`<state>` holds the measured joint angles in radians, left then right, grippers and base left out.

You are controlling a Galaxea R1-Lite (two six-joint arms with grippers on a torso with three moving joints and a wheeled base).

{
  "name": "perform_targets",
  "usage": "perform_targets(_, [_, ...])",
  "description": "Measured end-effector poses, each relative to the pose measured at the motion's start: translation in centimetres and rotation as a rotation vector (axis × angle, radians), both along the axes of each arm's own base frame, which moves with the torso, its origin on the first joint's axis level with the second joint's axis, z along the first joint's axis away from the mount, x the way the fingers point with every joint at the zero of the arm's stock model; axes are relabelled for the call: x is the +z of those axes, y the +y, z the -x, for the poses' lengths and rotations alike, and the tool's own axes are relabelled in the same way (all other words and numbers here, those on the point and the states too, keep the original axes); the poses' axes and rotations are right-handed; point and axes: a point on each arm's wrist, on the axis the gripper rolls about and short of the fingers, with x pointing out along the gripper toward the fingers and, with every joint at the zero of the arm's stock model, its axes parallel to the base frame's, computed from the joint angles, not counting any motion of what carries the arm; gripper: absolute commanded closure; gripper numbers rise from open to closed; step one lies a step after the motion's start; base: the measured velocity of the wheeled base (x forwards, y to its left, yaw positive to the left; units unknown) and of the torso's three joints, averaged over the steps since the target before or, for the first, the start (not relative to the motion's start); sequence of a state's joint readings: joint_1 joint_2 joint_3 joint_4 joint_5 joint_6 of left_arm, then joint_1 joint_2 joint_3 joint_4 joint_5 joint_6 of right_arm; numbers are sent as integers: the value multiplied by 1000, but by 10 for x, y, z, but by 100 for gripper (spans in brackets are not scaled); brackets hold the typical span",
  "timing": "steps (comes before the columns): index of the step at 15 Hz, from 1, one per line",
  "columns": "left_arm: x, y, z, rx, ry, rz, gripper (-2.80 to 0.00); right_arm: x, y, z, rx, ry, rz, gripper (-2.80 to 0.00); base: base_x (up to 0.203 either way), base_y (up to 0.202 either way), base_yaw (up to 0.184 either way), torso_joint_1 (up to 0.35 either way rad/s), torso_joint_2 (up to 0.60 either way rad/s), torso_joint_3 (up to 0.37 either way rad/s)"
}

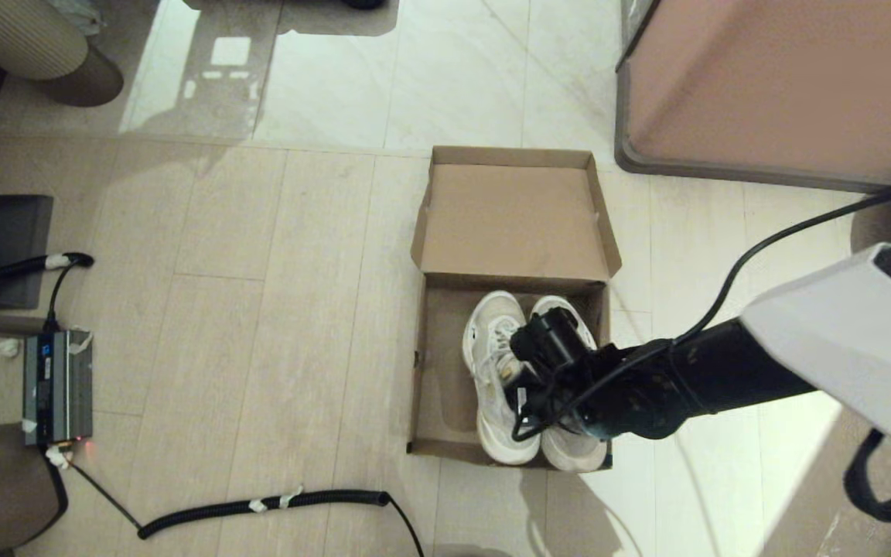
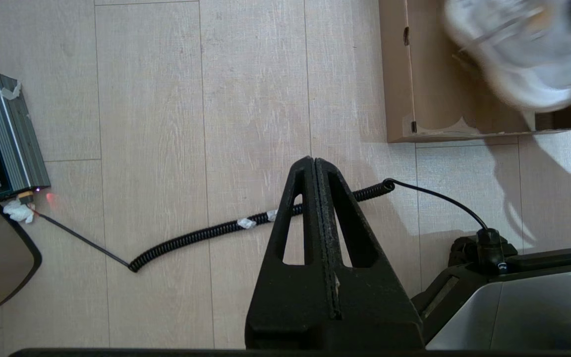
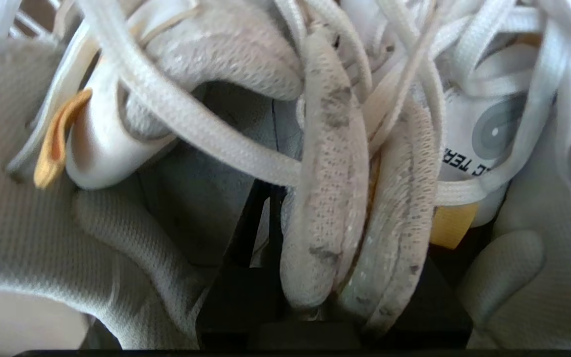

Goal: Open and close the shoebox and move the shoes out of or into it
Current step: Put the shoes out of the shoe box

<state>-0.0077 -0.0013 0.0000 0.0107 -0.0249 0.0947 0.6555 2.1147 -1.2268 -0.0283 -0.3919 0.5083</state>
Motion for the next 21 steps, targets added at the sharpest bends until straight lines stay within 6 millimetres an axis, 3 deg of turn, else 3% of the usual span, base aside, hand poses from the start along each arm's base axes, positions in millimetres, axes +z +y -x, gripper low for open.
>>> perform_targets(7, [0,0,0,0,0,0,0,59,-38,92,147,-14,-114,0,0,0,0,0,0,0])
perform_targets(10, [0,0,0,0,0,0,0,87,-44,112,176,-99,-164,0,0,0,0,0,0,0])
perform_targets(15, [0,0,0,0,0,0,0,116,-89,96,-35,-239,-150,0,0,0,0,0,0,0])
perform_targets(21, [0,0,0,0,0,0,0,113,-173,51,-378,-276,-53,0,0,0,0,0,0,0])
